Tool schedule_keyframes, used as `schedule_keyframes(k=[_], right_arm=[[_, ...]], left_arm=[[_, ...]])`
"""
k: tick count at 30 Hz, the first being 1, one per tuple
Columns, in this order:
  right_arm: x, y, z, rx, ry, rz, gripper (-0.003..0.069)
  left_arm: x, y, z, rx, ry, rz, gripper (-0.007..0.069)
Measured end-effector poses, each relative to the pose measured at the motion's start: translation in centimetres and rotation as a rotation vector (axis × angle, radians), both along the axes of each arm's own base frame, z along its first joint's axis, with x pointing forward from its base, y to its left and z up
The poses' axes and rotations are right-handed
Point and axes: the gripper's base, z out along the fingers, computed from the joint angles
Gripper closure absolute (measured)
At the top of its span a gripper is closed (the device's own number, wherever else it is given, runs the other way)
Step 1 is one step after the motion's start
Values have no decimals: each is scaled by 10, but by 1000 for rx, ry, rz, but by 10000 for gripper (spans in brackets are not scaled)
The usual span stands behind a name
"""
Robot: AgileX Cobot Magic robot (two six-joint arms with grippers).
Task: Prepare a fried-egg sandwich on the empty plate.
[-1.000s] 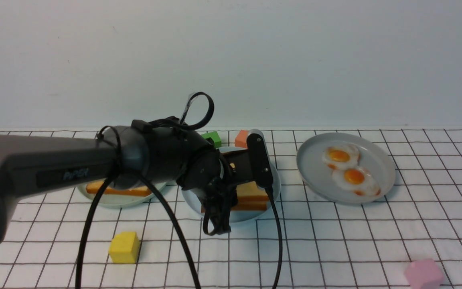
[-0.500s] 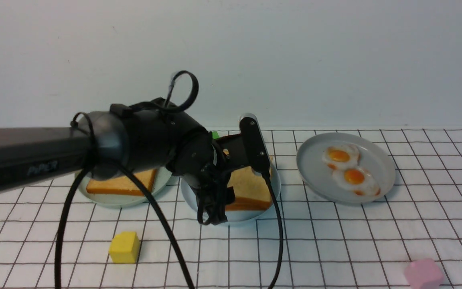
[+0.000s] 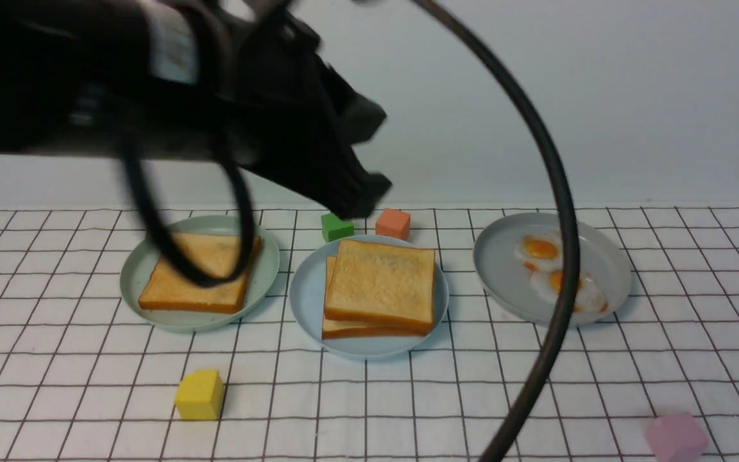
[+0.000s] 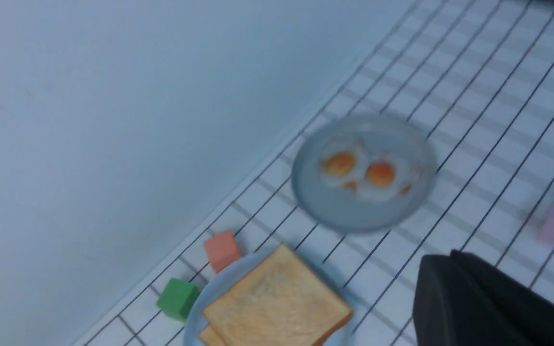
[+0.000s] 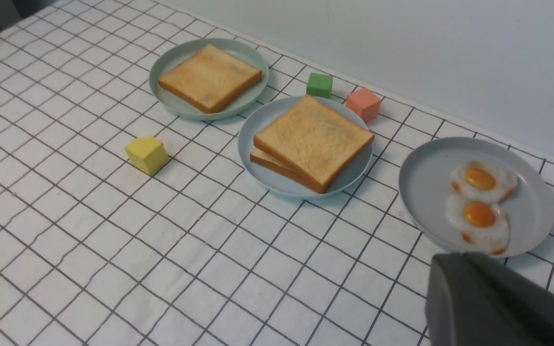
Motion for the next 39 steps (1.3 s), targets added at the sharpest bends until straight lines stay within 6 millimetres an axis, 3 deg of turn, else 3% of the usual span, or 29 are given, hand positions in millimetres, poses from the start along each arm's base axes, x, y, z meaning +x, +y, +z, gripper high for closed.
schedule_keyframes(k=[2, 4, 7, 13, 19, 26, 32, 39], right_arm=[[-4, -2, 0, 11, 13, -15, 636], [-7, -4, -1, 26, 28, -31, 648], [-15, -10, -2, 63, 52, -81, 658], [-21, -14, -5, 115, 131, -134, 657], [-24, -15, -11, 85, 206, -139, 654], [-27, -16, -15, 60, 248, -138, 648], [-27, -16, -17, 59, 253, -149, 643], [-33, -24, -32, 108, 192, -289, 647]], left_arm=[[-30, 26, 6, -124, 14, 6, 638], [-49, 41, -6, -175, 35, 7, 638], [-88, 78, -45, -295, -14, 2, 638], [-120, 110, -126, -449, -167, -5, 638], [-128, 117, -155, -476, -191, -5, 638], [-126, 115, -176, -377, -87, 5, 638], [-127, 115, -187, -299, -6, 10, 638], [-128, 116, -192, -256, 39, 14, 638]])
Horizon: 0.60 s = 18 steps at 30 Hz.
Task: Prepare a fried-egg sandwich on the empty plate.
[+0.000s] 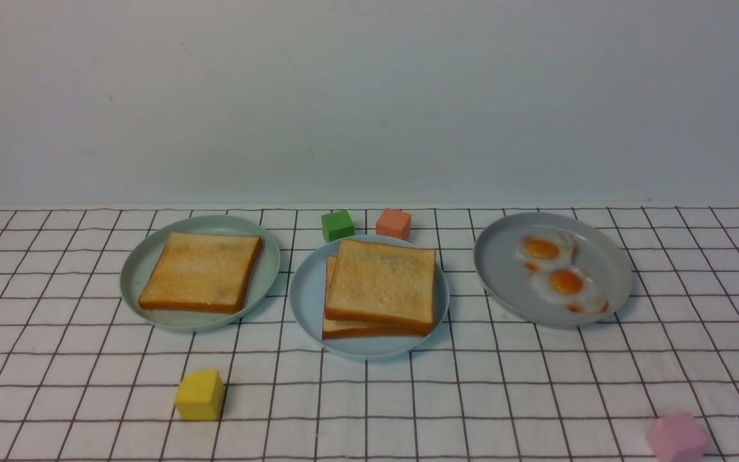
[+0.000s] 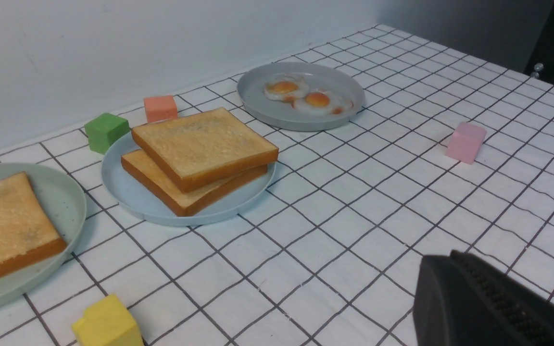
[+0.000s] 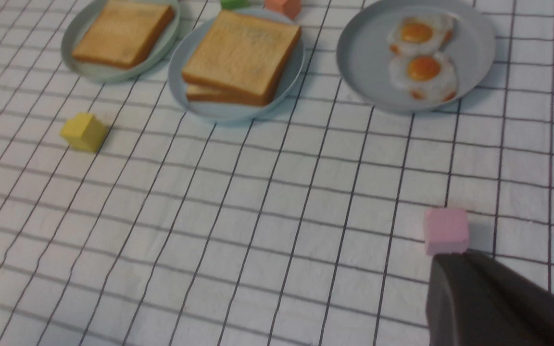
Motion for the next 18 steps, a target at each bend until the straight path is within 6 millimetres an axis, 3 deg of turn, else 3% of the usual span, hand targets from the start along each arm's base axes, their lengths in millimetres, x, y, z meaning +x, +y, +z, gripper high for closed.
schedule_keyframes(k=[1, 4, 8, 12, 15, 18], right_arm=[[-1, 0, 0, 1, -5, 0, 648], [6, -4, -34, 42, -144, -133, 669], [18, -13, -112, -3, -300, -268, 669], [23, -17, -187, -38, -301, -313, 669], [22, -17, -205, -18, -253, -331, 669], [21, -18, -205, -33, -258, -336, 669]], left_arm=[[0, 0, 0, 1, 1, 0, 638], [0, 0, -1, 5, 5, 0, 638], [0, 0, -1, 5, 5, 0, 637], [0, 0, -1, 5, 5, 0, 636], [0, 0, -1, 4, 5, 0, 634], [0, 0, -1, 3, 7, -1, 630]])
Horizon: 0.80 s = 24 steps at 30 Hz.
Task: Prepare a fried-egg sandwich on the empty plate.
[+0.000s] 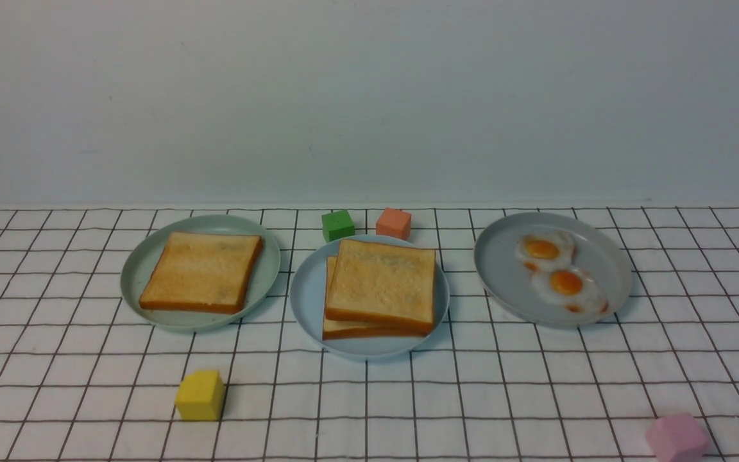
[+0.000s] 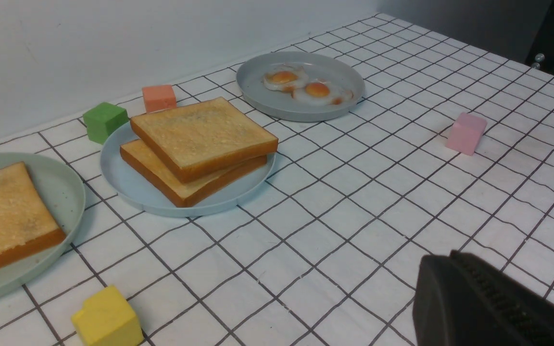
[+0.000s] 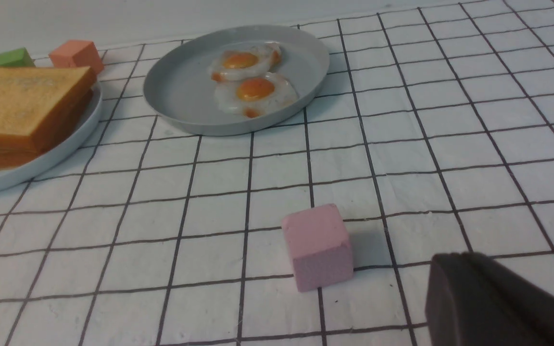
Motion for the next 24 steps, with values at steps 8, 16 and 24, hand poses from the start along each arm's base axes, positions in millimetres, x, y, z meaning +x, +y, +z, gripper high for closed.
schedule_keyframes(k=[8, 16, 24], right_arm=[[0, 0, 0, 0, -1, -2, 668], [0, 0, 0, -1, -1, -2, 663], [0, 0, 0, -1, -1, -2, 656]], left_arm=[[0, 0, 0, 0, 1, 0, 623], [0, 0, 0, 0, 2, 0, 617], [0, 0, 0, 1, 2, 0, 606]])
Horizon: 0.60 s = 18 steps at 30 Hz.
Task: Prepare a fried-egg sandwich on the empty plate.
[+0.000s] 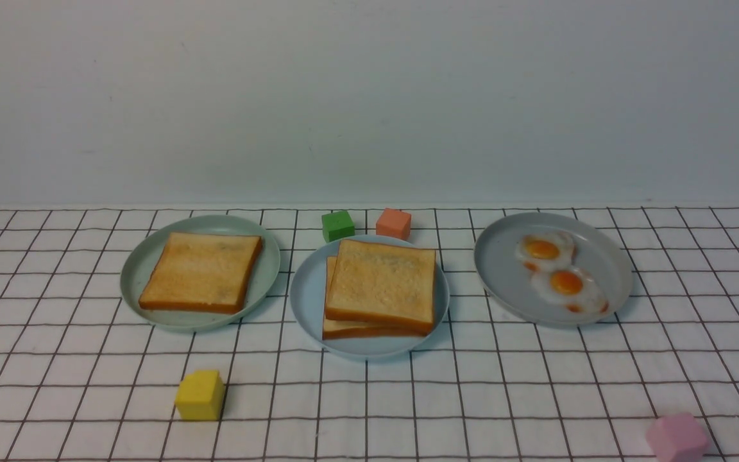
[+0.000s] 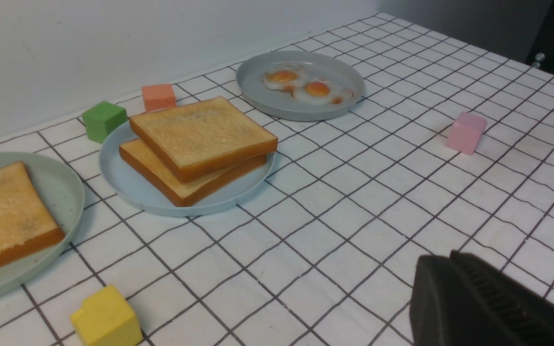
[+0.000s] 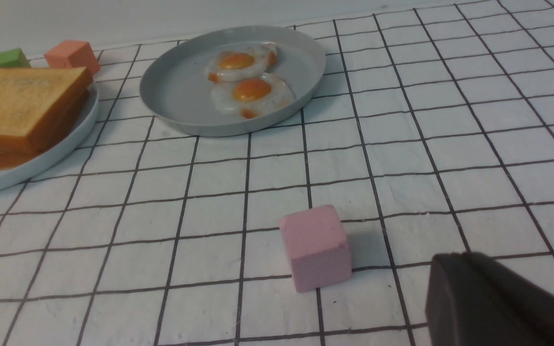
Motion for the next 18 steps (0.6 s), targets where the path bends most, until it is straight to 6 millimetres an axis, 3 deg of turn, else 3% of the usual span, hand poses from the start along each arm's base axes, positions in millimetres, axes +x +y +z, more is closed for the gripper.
schedule_keyframes(k=[8, 13, 18], right_arm=[[0, 0, 0, 0, 0, 0, 654], [0, 0, 0, 0, 0, 0, 651], [0, 0, 0, 0, 0, 0, 645]], left_arm=[[3, 3, 1, 24, -65, 37, 597], [2, 20, 5, -291, -72, 267, 596], [0, 38, -21, -402, -21, 553, 638]])
